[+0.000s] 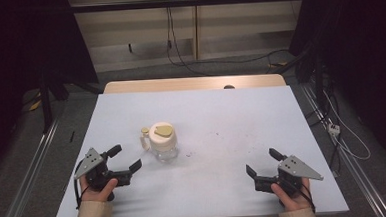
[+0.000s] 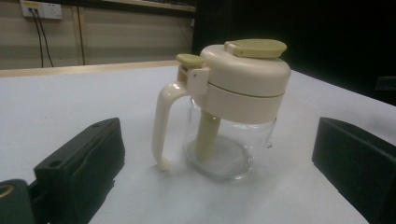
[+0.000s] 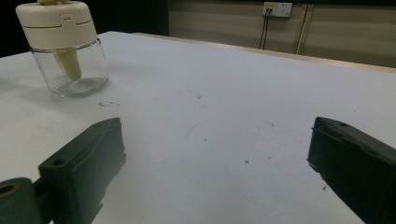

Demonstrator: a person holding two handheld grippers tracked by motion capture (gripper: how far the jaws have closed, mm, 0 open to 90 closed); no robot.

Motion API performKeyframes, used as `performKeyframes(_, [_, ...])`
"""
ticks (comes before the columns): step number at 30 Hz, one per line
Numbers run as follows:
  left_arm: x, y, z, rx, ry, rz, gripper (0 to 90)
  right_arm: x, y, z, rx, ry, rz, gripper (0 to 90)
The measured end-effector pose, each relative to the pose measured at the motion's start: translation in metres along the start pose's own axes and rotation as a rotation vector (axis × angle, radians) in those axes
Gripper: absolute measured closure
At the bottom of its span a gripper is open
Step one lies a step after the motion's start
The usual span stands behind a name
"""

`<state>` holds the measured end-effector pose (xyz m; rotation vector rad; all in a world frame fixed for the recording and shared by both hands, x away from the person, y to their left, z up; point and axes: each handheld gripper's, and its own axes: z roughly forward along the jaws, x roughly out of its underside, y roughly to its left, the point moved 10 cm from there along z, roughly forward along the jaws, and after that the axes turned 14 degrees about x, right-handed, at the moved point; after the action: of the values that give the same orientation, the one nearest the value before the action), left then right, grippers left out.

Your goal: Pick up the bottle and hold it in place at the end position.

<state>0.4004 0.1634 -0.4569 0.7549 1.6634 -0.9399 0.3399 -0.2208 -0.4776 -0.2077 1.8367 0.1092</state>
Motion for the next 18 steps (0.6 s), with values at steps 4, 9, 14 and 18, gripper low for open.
performKeyframes(4, [-0.002,-0.003,0.001,0.005,-0.007,0.022,1.9,-0.001,0.000,0.000,-0.001,-0.002,0.000,3.2])
performKeyframes(9, [-0.004,-0.003,0.006,-0.002,-0.017,0.022,1.9,-0.001,0.001,0.000,-0.003,-0.003,-0.001,3.4])
performKeyframes(14, [-0.004,-0.008,0.014,0.028,-0.017,0.013,2.1,-0.002,0.002,-0.001,-0.005,-0.008,-0.002,3.4])
performKeyframes(18, [-0.005,-0.013,0.022,0.039,-0.002,0.020,2.4,-0.002,0.000,-0.001,-0.001,-0.010,-0.002,3.6])
